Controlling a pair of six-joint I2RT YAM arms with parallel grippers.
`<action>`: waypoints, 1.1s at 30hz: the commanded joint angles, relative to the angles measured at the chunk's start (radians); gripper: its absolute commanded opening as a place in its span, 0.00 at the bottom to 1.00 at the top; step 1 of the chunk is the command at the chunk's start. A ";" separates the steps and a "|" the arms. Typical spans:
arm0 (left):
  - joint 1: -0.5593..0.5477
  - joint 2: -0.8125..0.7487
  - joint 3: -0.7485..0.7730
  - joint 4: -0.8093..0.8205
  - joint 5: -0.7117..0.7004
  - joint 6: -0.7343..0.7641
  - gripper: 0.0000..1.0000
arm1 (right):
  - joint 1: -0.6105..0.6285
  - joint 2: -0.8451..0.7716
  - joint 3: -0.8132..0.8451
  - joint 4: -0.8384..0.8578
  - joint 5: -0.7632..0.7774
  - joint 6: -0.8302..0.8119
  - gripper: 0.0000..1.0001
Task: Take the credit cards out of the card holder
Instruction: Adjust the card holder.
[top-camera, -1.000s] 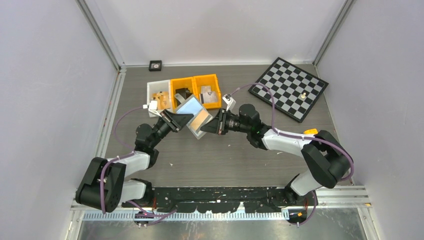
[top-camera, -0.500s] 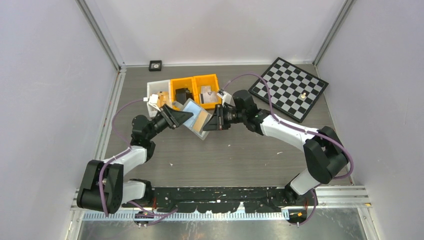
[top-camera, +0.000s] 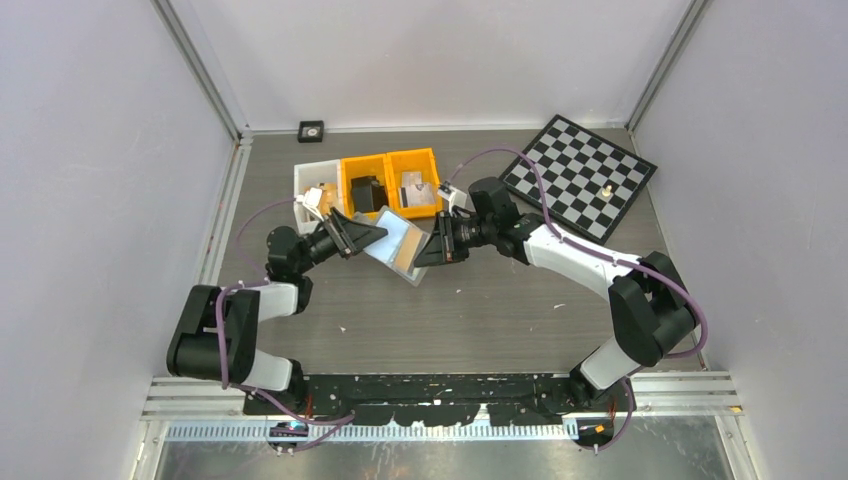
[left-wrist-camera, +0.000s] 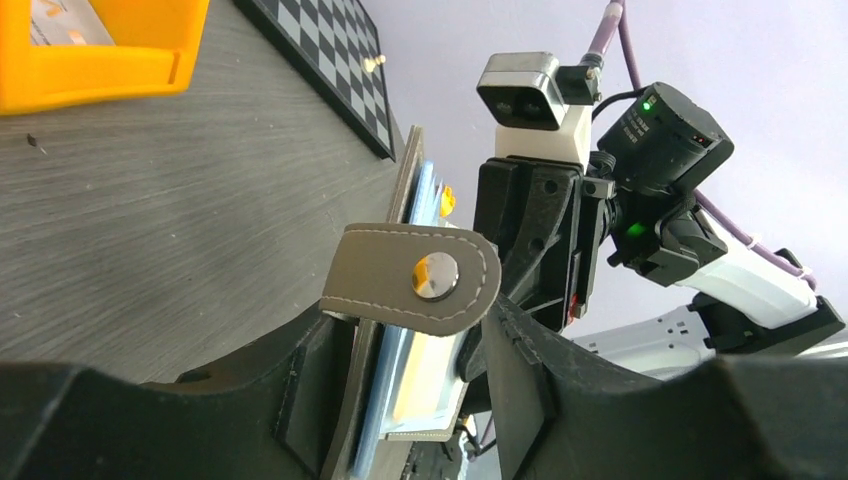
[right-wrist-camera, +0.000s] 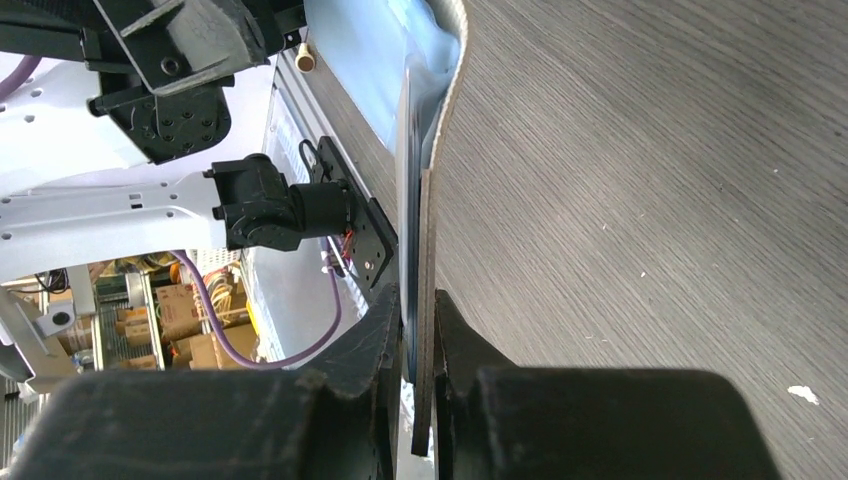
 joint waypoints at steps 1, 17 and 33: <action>-0.014 0.040 0.051 0.119 0.065 -0.045 0.49 | 0.000 -0.015 0.044 0.010 -0.036 -0.022 0.01; -0.036 0.049 0.029 0.210 0.013 -0.072 0.00 | -0.007 -0.101 -0.105 0.275 0.075 0.070 0.61; -0.014 -0.037 -0.077 0.301 -0.156 -0.093 0.00 | -0.014 -0.177 -0.247 0.518 0.166 0.153 0.26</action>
